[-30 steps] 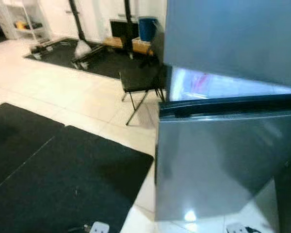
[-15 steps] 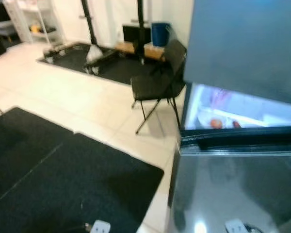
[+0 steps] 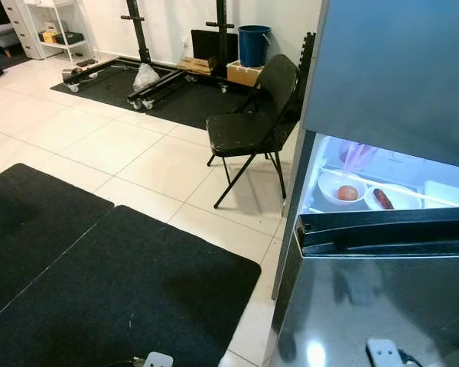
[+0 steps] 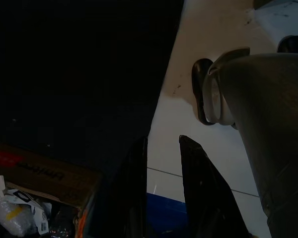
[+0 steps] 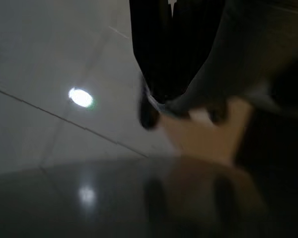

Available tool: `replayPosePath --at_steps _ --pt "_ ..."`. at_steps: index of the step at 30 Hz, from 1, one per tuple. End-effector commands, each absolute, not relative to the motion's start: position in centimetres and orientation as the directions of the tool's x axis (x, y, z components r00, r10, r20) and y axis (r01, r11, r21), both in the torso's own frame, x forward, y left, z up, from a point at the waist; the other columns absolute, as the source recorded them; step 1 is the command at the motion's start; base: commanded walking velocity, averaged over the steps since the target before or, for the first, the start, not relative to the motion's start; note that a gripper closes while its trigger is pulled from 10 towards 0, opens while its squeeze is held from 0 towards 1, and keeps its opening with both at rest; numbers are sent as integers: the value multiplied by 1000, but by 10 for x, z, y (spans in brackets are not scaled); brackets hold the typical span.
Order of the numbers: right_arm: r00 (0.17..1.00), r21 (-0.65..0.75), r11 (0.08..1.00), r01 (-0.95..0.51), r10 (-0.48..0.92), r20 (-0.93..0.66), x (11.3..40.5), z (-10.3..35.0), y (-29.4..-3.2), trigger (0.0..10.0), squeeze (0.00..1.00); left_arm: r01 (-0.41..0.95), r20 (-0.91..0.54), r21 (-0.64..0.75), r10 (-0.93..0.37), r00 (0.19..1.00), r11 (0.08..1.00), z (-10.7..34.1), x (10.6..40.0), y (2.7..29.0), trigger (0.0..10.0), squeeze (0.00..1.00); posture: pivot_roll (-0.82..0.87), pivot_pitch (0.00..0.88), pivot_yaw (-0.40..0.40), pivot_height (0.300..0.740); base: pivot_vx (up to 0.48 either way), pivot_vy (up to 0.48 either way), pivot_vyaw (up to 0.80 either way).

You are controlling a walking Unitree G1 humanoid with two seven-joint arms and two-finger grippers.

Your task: Restocking fridge

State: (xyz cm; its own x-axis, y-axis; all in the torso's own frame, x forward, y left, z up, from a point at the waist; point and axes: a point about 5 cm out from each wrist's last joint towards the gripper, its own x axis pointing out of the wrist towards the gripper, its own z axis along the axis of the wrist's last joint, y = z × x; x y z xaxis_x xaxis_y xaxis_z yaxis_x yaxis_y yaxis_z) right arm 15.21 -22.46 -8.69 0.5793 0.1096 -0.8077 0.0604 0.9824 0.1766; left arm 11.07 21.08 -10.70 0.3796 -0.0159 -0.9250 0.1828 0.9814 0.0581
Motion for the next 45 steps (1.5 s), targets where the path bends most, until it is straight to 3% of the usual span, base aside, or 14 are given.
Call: replayPosePath --at_steps 1,7,12,14,23,24,30,37,45 --pt "661 255 964 76 142 -737 167 -78 -228 10000 0 185 -929 42 -30 368 982 -109 108 206 10000 0 -12 0 -15 740 0 0 0" --pt "780 435 900 -9 279 -560 202 -55 -225 10000 0 185 -930 42 -29 366 982 -109 108 207 10000 0 -15 0 -13 740 0 0 0" --pt "802 464 878 -119 361 -476 219 -43 -216 10000 0 186 -930 42 -29 366 982 -109 107 207 10000 0 -15 0 -12 740 0 0 0" --pt "822 470 851 -234 432 -372 241 -26 -207 10000 0 186 -930 43 -29 366 982 -109 107 206 10000 0 -14 0 -14 740 0 0 0" --pt "870 387 855 -345 445 -210 288 17 -202 10000 0 184 -929 41 -30 368 982 -109 108 206 10000 0 -8 0 -18 740 0 0 0" --pt "893 323 879 -351 418 -165 306 35 -199 10000 0 182 -929 41 -30 368 983 -109 108 206 10000 0 -7 0 -19 740 0 0 0" --pt "917 170 919 -356 378 -126 333 64 -188 10000 0 182 -929 42 -29 369 982 -109 108 206 10000 0 0 0 -25 740 0 0 0" --pt "916 122 915 -384 395 -78 343 78 -178 10000 0 177 -929 39 -30 368 983 -109 107 206 10000 0 1 0 -30 740 0 0 0" --pt "951 44 956 -290 293 -95 349 83 -183 10000 0 182 -930 38 -31 366 983 -109 105 205 10000 0 3 0 -30 740 0 0 0"
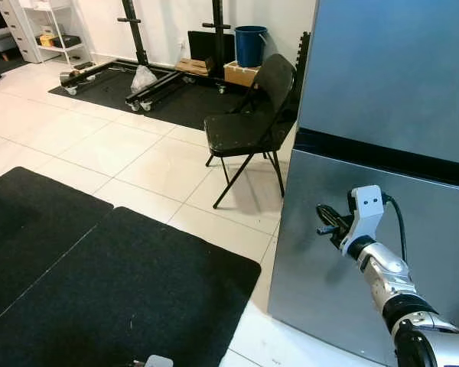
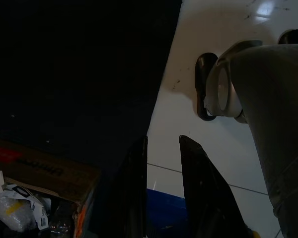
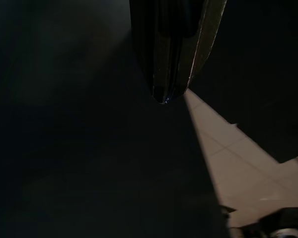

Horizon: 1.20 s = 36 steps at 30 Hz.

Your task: Restocking fridge

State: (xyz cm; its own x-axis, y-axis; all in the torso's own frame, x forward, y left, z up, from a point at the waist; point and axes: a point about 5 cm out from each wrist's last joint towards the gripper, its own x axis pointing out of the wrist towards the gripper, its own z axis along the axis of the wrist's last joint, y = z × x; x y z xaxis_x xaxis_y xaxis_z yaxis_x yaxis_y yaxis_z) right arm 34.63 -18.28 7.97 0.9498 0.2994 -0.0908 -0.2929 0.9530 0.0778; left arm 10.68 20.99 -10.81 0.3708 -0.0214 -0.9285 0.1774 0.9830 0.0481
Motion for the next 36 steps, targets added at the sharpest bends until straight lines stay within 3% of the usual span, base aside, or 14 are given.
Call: replayPosePath --at_steps 1,14,32,36 --pt "952 38 957 -286 288 -99 349 83 -183 10000 0 183 -930 39 -31 366 982 -109 105 205 10000 0 3 0 -30 740 0 0 0" --pt "978 -162 977 -141 112 -179 360 90 -195 10000 0 194 -931 41 -33 362 980 -109 104 206 10000 0 9 0 -32 740 0 0 0" --pt "985 -232 972 -22 -19 -171 363 96 -208 10000 0 196 -932 40 -34 361 980 -110 103 206 10000 0 10 0 -32 740 0 0 0" --pt "979 -216 975 -59 14 -203 360 88 -204 10000 0 196 -932 39 -35 361 980 -110 104 205 10000 0 9 0 -34 740 0 0 0"
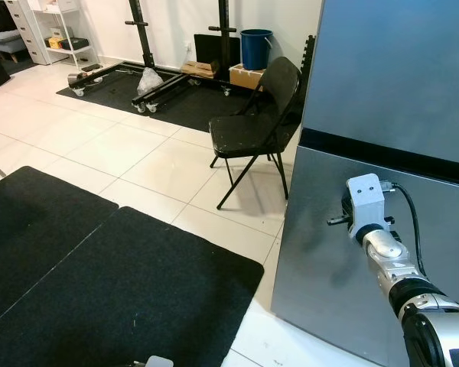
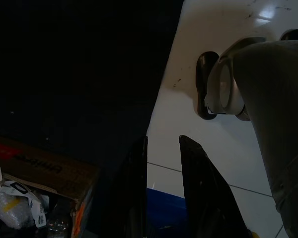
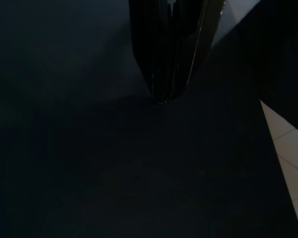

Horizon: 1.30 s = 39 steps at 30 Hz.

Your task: Restocking fridge

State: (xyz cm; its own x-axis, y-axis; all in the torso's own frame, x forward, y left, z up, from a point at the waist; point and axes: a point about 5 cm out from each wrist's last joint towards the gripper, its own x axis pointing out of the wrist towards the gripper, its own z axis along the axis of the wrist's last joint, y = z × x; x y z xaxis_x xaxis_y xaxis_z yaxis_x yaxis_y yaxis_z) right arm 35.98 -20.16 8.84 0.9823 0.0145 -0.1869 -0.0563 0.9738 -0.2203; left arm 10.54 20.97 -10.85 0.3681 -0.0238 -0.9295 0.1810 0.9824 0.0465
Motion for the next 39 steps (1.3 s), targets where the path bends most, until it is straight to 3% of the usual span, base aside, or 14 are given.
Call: replayPosePath --at_steps 1,7,13,15,20,24,28,39 --pt "974 -203 975 -85 39 -224 358 83 -200 10000 0 197 -932 39 -35 362 980 -110 104 205 10000 0 10 0 -35 740 0 0 0" --pt "922 -172 965 -197 123 -367 334 44 -188 10000 0 199 -931 36 -39 364 979 -110 105 202 10000 0 10 0 -38 740 0 0 0" --pt "833 -166 965 -202 80 -547 291 -5 -195 10000 0 203 -930 36 -42 365 979 -110 106 202 10000 0 13 0 -40 740 0 0 0" --pt "833 -166 965 -202 80 -547 291 -5 -195 10000 0 203 -930 36 -42 365 979 -110 106 202 10000 0 13 0 -40 740 0 0 0" --pt "641 -182 968 -173 -30 -767 210 -63 -218 10000 0 222 -933 45 -39 358 974 -110 104 204 10000 0 10 0 -37 740 0 0 0" --pt "586 -191 966 -172 -55 -808 190 -74 -224 10000 0 227 -934 48 -37 356 973 -110 104 204 10000 0 10 0 -36 740 0 0 0" --pt "441 -198 954 -225 -81 -894 142 -93 -232 10000 0 234 -935 58 -30 354 970 -110 104 206 10000 0 8 0 -35 740 0 0 0" --pt "374 -192 930 -314 -65 -925 127 -99 -229 10000 0 238 -933 71 -20 359 969 -108 106 211 10000 0 3 0 -23 740 0 0 0"
